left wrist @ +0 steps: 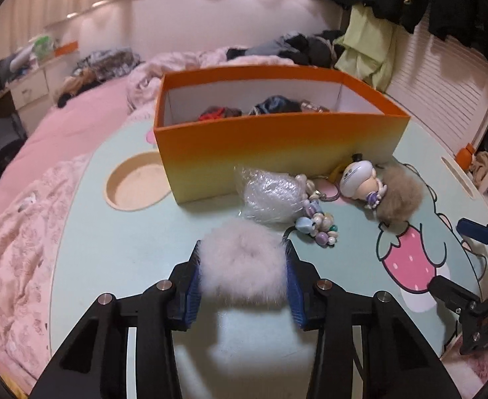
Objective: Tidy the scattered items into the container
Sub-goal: 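Reach the left gripper to the white fluffy pompom and grasp it, then grasp the brown fluffy pompom with the right gripper while the left holds the white pompom, then carry both pompoms over the orange box and open both grippers to drop them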
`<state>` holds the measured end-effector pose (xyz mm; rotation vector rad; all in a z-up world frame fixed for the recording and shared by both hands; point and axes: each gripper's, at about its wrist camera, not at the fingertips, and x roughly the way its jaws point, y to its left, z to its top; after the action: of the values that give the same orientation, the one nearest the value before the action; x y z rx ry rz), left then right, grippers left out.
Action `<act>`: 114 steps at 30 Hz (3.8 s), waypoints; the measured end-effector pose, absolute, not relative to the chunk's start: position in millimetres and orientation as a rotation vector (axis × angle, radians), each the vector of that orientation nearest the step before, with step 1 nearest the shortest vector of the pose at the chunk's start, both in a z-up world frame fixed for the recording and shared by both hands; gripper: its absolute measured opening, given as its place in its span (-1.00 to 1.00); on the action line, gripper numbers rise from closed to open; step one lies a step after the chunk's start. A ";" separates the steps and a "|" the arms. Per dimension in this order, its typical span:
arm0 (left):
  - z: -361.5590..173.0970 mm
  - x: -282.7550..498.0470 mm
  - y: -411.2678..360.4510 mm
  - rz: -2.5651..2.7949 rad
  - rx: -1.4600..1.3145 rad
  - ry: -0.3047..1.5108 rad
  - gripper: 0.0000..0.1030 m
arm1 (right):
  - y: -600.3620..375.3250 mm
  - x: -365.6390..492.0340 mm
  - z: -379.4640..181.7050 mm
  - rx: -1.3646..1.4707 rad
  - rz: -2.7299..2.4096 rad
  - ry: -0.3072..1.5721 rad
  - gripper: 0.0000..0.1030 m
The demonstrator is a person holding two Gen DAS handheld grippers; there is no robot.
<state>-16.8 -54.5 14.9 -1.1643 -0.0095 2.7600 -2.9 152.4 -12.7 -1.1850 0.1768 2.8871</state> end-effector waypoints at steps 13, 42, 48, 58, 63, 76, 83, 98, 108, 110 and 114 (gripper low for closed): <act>63.1 55.3 -86.7 2.961 -0.753 -0.044 -0.20 | 148.9 -5.7 -9.6 -1.184 2.882 0.180 0.99; 61.7 67.0 -76.2 2.914 -0.657 0.040 -0.20 | 149.7 -45.3 19.4 -1.090 3.010 0.251 0.99; 61.2 67.8 -73.2 2.913 -0.657 0.059 -0.19 | 141.4 -70.4 14.2 -1.177 3.025 0.189 0.26; 60.5 65.1 -69.8 2.898 -0.670 0.035 -0.19 | 168.7 -39.1 16.5 -1.108 3.129 0.447 -0.72; 58.1 64.9 -65.6 2.890 -0.676 0.041 -0.19 | 176.6 -35.0 20.7 -1.065 3.099 0.512 -0.61; 53.8 65.0 -62.5 2.881 -0.685 0.028 -0.19 | 168.0 -48.4 20.4 -1.084 3.035 0.432 0.38; 51.8 65.2 -60.0 2.873 -0.693 0.029 -0.19 | 150.5 -69.3 4.8 -1.217 2.997 0.299 0.15; 85.3 21.3 -51.9 2.831 -0.691 -0.035 -0.19 | 173.4 -50.7 49.4 -1.023 3.153 0.455 -0.51; 103.6 -77.1 -43.6 2.793 -0.843 -0.078 -0.19 | 198.4 -116.1 72.6 -1.004 3.136 0.541 -0.51; 95.9 -92.8 -40.1 2.798 -0.892 -0.058 -0.19 | 200.4 -128.6 67.7 -1.034 3.118 0.551 -0.51; 77.1 -116.9 -38.2 2.763 -1.019 -0.103 -0.09 | 196.8 -145.2 57.0 -1.081 3.085 0.498 -0.47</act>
<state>-116.9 -38.2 77.1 -1.0189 -0.1031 2.7626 -145.2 196.8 57.0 -1.0809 0.4983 3.0847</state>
